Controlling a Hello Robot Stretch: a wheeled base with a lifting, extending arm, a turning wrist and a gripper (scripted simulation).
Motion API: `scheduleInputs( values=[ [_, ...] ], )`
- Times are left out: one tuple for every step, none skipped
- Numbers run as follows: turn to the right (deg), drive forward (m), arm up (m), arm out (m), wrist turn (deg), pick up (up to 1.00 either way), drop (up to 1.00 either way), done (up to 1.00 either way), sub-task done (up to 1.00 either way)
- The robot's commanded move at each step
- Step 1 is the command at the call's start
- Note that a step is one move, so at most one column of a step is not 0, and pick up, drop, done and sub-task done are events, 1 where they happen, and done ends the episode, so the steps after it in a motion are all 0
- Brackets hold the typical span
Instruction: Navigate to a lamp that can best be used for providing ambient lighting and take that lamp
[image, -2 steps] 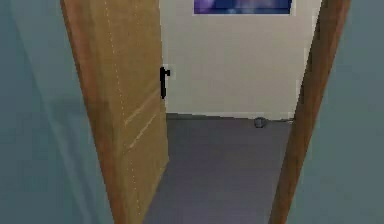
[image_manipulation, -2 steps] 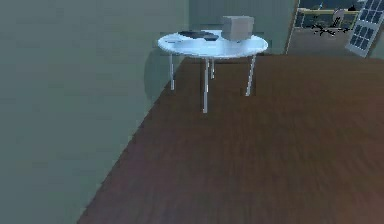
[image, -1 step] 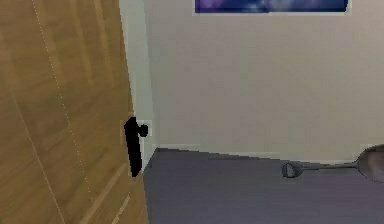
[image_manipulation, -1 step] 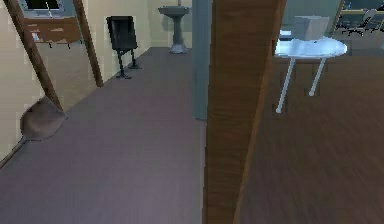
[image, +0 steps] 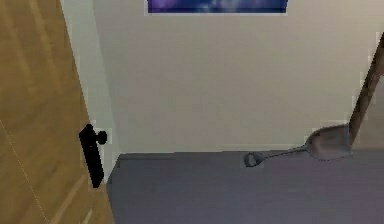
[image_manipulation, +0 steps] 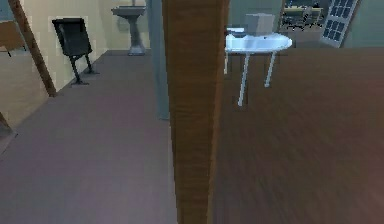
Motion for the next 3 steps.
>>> scheduleInputs(
  values=[
    [0.0,0.20,0.00,0.00,0.0,0.00,0.00,0.00,0.00],
    [45.0,0.00,0.00,0.00,0.0,0.00,0.00,0.00,0.00],
    [18.0,0.00,0.00,0.00,0.0,0.00,0.00,0.00,0.00]
  ],
)
